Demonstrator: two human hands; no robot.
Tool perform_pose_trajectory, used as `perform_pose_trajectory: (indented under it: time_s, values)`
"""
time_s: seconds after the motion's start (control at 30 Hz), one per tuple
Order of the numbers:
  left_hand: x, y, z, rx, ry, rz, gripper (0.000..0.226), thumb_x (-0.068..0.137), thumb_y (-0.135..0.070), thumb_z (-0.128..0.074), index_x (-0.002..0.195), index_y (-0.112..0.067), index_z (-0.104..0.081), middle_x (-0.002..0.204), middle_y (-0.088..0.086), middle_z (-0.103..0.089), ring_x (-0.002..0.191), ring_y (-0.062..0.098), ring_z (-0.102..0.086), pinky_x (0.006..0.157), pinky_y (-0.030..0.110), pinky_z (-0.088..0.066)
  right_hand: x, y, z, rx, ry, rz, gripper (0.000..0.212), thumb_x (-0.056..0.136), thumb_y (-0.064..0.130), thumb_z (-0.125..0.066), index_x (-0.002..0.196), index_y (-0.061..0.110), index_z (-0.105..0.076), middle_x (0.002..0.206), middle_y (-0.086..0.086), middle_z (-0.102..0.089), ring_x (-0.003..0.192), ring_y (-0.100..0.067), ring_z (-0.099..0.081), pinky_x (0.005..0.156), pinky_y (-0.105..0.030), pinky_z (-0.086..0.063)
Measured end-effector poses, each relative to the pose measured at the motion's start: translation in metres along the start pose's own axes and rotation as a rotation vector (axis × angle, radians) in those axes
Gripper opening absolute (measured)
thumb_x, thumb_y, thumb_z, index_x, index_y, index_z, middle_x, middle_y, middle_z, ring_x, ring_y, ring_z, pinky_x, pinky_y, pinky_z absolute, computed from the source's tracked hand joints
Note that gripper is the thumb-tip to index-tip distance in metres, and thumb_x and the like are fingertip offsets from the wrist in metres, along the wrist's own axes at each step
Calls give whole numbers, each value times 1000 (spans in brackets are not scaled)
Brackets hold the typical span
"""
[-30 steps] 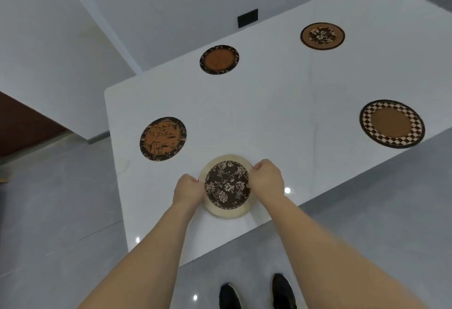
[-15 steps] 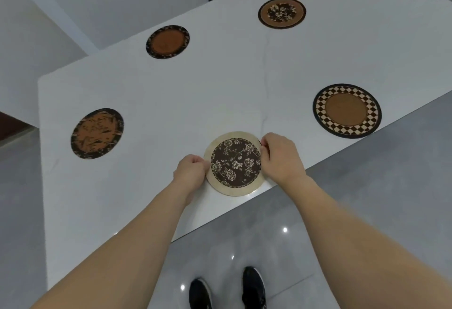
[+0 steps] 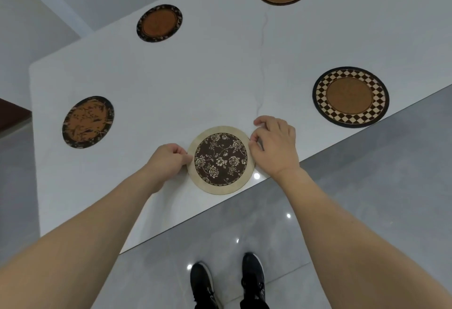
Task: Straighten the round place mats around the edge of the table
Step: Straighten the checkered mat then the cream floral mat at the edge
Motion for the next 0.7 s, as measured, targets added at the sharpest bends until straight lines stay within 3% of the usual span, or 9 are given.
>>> perform_pose_trajectory:
  time_s: [0.23,0.7]
  values:
    - [1,2,1,31,-3,-2,21,83,-10,-66,68,-14,-53,64,3,-53,58,18,-45,60,29,-38,0,1,0,-10,-8,-6,10,81,22,-56,74,19,-62,124,6,-55,116,-23,-43,96,-35,-25]
    - [1,-1,6,91,15,5,26,80,-4,-67,61,-15,-51,60,3,-53,53,16,-44,55,25,-37,-1,1,-1,-16,25,19,9,80,23,-56,73,19,-60,126,8,-54,120,-20,-41,96,-31,-20]
Point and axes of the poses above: each hand's wrist, its own x-axis towards the middle knuckle, its own z-axis out of the back of the hand, y = z × x, the point moved 6 cm from there along x, towards the middle knuckle
